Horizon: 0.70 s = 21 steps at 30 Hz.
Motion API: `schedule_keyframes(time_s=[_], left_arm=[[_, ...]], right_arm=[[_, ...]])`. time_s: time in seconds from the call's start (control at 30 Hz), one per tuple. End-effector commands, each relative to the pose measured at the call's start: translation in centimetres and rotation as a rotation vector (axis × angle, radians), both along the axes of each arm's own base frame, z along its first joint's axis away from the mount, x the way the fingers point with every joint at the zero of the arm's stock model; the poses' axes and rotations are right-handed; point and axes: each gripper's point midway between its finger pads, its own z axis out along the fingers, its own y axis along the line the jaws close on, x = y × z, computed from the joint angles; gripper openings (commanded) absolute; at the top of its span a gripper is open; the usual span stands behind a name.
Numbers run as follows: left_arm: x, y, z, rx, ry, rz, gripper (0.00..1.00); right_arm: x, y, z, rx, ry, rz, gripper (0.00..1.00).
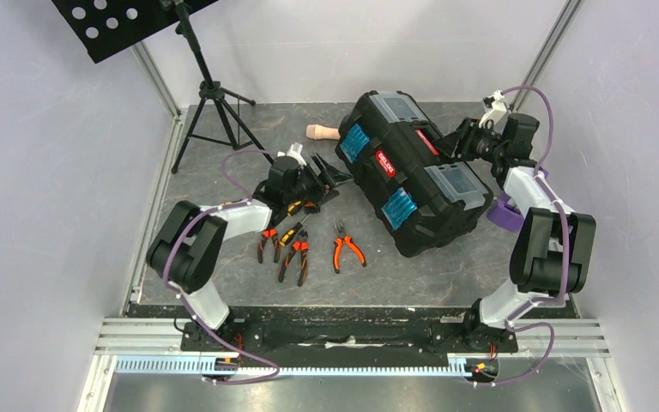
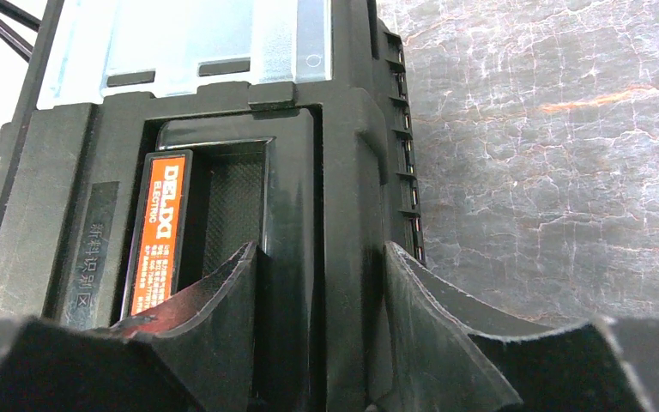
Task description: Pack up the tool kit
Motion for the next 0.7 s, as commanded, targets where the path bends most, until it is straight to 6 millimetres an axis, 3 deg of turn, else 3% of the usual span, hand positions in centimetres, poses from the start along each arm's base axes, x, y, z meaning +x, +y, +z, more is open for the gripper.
schedule_keyframes(time_s=[0.0,0.23,0.43,0.67], left_arm=[[1.7,-1.1,0.9,-0.109,-0.054,-0.004,0.83],[2.3,-3.3,0.4,-0.176,-0.058,-0.067,0.83],[2.5,-6.5,2.3,-0.228,-0.099,-0.131,0.82],[3.1,-8.7,4.2,-0.29,-0.127,-0.16,0.78]], right_arm=[[-16.3,0.2,-20.9,-0.158,0.873,0.054,0.27],[-16.4,-0.3,-22.0,-0.163,0.904,0.066,0.27],[-15.8,-0.8,-22.9,-0.156,0.947,0.113,0.27],[-16.3,0.1,-21.9,-0.152,0.916,0.142,0.27]])
